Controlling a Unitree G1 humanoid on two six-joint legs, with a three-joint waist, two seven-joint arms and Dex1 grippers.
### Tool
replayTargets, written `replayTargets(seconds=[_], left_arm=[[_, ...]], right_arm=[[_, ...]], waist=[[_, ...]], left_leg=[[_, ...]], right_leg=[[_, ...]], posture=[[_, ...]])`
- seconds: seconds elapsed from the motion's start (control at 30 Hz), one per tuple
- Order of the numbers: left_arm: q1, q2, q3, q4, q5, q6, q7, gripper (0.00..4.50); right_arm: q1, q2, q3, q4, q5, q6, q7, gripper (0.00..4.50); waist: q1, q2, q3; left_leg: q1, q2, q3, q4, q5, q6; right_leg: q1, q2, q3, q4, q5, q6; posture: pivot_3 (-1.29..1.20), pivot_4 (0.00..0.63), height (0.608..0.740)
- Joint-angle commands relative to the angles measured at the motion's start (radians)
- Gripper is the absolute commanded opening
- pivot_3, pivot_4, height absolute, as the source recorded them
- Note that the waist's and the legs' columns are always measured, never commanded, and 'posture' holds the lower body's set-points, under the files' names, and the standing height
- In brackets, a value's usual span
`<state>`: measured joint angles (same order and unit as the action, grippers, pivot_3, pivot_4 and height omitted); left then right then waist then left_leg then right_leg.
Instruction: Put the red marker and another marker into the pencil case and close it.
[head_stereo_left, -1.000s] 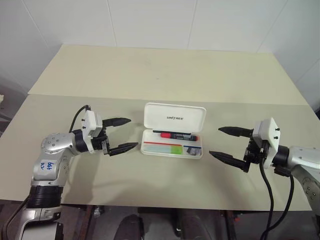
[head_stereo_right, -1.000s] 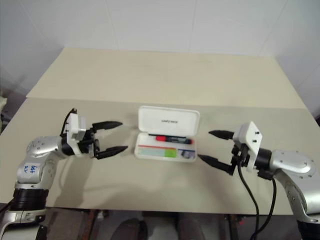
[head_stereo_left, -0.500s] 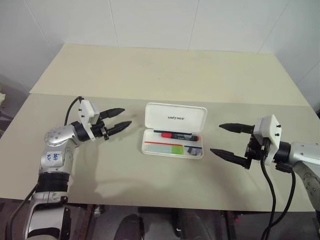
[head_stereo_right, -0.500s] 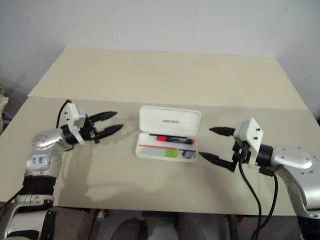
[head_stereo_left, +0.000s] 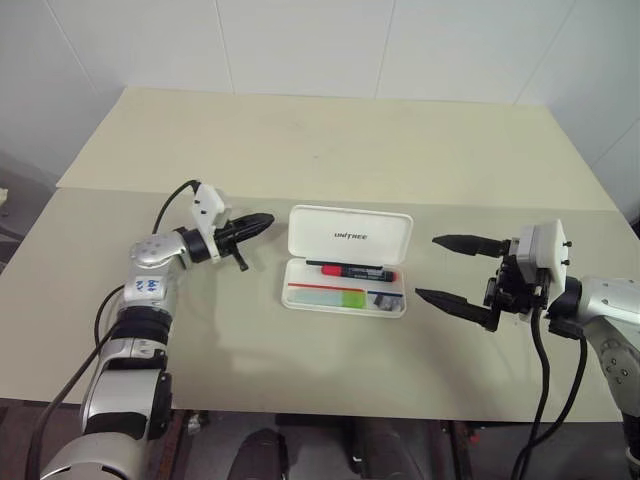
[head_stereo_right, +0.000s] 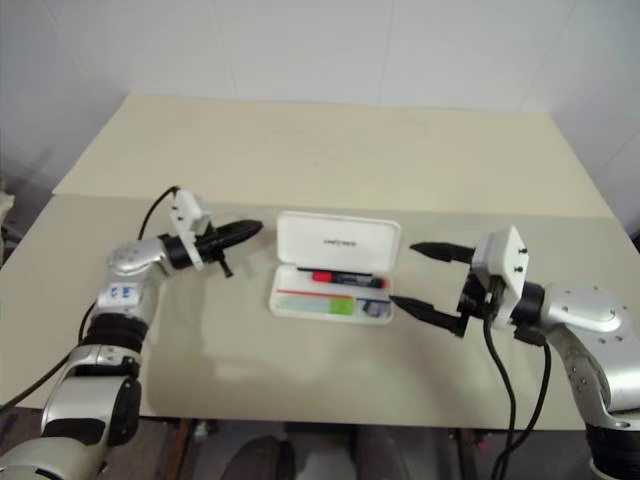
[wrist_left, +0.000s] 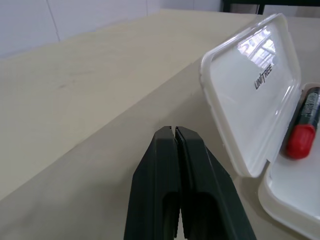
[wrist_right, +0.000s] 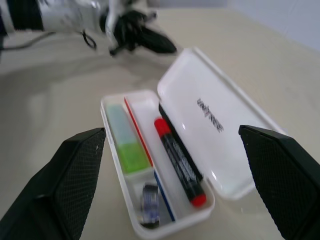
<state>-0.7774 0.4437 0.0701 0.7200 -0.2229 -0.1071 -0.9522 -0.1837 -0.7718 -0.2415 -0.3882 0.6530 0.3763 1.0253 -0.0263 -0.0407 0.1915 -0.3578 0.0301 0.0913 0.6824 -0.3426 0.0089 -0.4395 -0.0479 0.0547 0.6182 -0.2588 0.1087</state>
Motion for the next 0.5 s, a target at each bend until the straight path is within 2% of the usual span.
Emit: replayTargets(seconds=[0.03, 0.33, 0.5], left_arm=[[-0.048, -0.018, -0.011, 0.036, 0.029, -0.012, 0.035, 0.03], [-0.114, -0.078, -0.035, 0.123, 0.072, -0.034, 0.074, 0.03], [-0.148, -0.116, -0.054, 0.111, 0.06, -0.06, -0.005, 0.03]], right_arm=[[-0.022, 0.015, -0.034, -0.043, 0.07, 0.0, -0.004, 4.5], [0.008, 0.007, -0.029, -0.037, 0.062, -0.036, 0.024, 4.5], [0.02, 0.016, -0.022, -0.029, 0.047, -0.052, 0.014, 4.5]], waist=[[0.0, 0.0, 0.0], [0.002, 0.0, 0.0], [0.002, 0.0, 0.0]], left_leg=[[0.0, 0.0, 0.0, 0.0, 0.0, 0.0], [-0.002, 0.0, 0.0, 0.0, 0.0, 0.0], [-0.003, 0.0, 0.0, 0.0, 0.0, 0.0]], right_leg=[[0.0, 0.0, 0.0, 0.0, 0.0, 0.0], [-0.001, 0.0, 0.0, 0.001, 0.0, 0.001], [-0.002, 0.001, 0.0, 0.001, 0.001, 0.001]], posture=[[0.0, 0.15, 0.74], [0.0, 0.15, 0.74], [0.0, 0.15, 0.74]])
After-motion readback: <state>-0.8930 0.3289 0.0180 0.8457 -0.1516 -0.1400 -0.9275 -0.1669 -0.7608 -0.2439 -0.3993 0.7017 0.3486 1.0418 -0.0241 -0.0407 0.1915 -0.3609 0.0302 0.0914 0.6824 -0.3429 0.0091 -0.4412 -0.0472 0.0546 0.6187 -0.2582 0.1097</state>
